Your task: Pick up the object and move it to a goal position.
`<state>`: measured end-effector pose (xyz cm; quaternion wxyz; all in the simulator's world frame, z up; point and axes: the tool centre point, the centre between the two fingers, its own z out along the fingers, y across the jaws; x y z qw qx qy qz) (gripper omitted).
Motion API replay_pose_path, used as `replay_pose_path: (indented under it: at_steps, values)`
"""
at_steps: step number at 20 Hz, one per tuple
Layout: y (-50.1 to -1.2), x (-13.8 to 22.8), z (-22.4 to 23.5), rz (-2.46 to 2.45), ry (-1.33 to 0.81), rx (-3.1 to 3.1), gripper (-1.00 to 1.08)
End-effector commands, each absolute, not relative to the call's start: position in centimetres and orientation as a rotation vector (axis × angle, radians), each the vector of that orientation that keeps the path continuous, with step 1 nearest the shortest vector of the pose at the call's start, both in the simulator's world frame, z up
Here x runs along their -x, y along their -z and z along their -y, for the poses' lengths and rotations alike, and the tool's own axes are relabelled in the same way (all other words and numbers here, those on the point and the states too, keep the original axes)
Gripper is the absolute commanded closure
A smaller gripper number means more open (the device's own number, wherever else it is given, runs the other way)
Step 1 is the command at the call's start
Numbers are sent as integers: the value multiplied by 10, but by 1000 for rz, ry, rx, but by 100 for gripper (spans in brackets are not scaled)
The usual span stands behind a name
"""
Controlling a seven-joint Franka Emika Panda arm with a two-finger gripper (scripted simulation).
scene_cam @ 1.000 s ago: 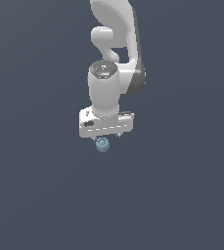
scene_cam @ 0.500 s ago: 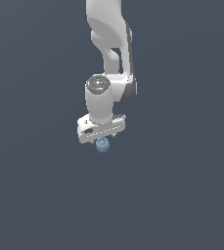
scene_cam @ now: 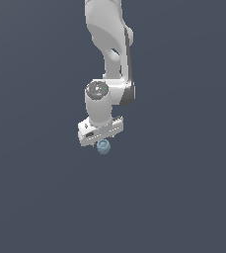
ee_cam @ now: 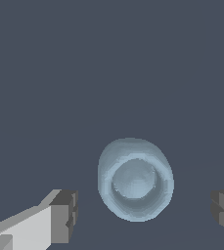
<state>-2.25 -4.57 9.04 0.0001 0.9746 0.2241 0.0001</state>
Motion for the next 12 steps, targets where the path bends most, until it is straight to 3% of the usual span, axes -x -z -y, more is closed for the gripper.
replay_pose_path:
  at_steps: [1, 12]
  values:
    - [-90, 23, 46, -704, 0, -3062, -92]
    - [-53, 24, 46, -709, 0, -3061, -92]
